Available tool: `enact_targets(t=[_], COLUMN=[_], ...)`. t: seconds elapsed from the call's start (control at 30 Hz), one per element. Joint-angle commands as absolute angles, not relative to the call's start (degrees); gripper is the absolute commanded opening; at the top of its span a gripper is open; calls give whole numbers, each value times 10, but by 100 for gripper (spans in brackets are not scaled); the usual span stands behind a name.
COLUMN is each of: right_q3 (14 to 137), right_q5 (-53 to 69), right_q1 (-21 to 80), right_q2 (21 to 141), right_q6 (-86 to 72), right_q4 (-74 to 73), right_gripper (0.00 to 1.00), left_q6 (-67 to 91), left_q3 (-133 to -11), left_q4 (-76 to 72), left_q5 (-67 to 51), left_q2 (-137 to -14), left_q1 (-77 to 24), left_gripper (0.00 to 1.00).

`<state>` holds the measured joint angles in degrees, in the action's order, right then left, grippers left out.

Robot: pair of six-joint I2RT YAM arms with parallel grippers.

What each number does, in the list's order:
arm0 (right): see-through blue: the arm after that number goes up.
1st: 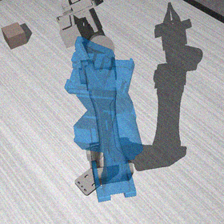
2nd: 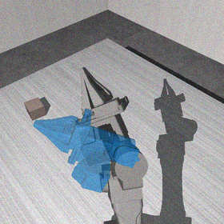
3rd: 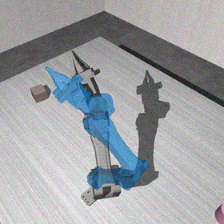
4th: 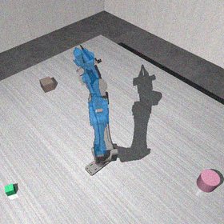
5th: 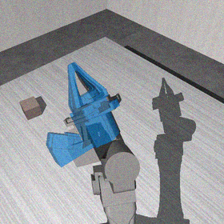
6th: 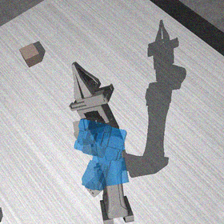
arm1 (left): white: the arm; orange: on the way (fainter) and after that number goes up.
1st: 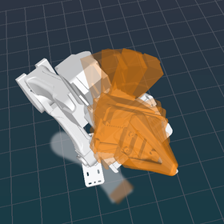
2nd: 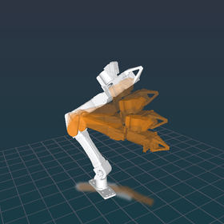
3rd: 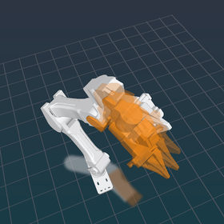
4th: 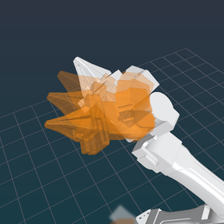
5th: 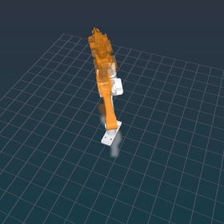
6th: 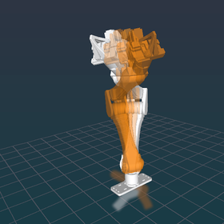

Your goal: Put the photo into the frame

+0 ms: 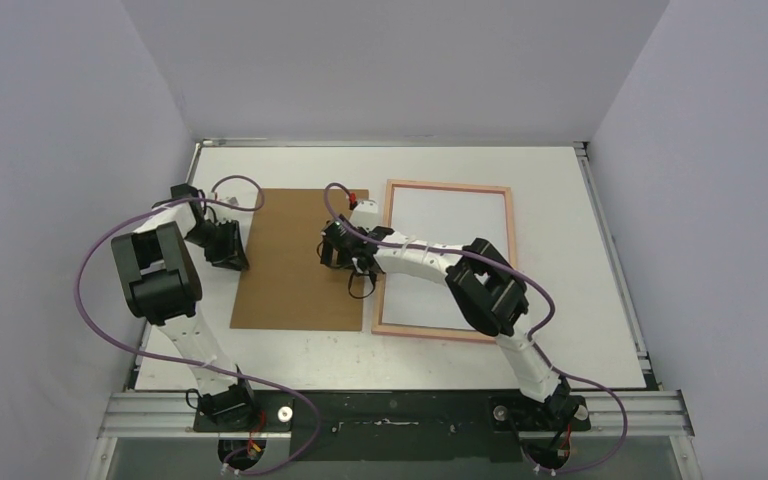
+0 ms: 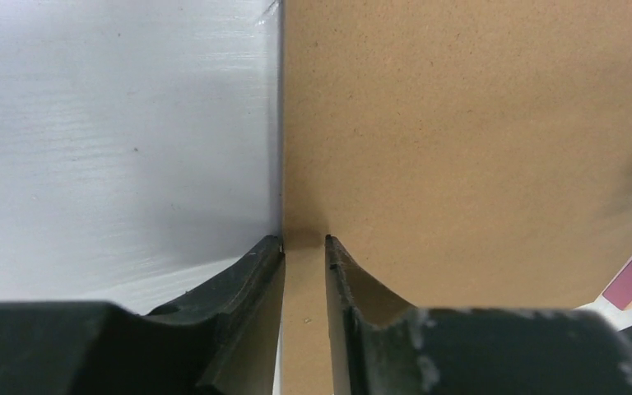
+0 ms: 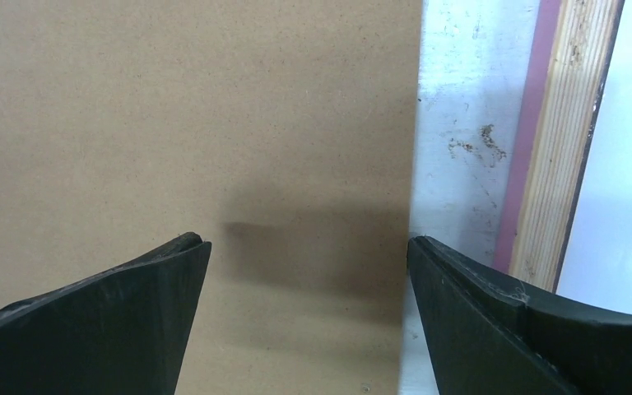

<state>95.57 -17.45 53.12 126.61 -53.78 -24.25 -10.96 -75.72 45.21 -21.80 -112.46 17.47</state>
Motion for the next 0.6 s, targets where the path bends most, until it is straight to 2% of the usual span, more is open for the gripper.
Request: enact_targets(t=[0.0,0.3,0.57], right_q3=[943,925,883], right_q5=[-121,-70,-55], right_q1=[533,535,541], right_q2=[1273,1214,1139], right_q6=[-567,-588,-607], right_q4=[-208,-150,-109], right_gripper=[94,95,95], left_q6=[-107,-104,-97], left_q3=[-755,-755,-748], left_q4=[441,450,453], left_q5=[-241,-262,-274], left_q2=[-1163,-1188,-1175], left_q1=[165,157,131], left_gripper=[22,12,8])
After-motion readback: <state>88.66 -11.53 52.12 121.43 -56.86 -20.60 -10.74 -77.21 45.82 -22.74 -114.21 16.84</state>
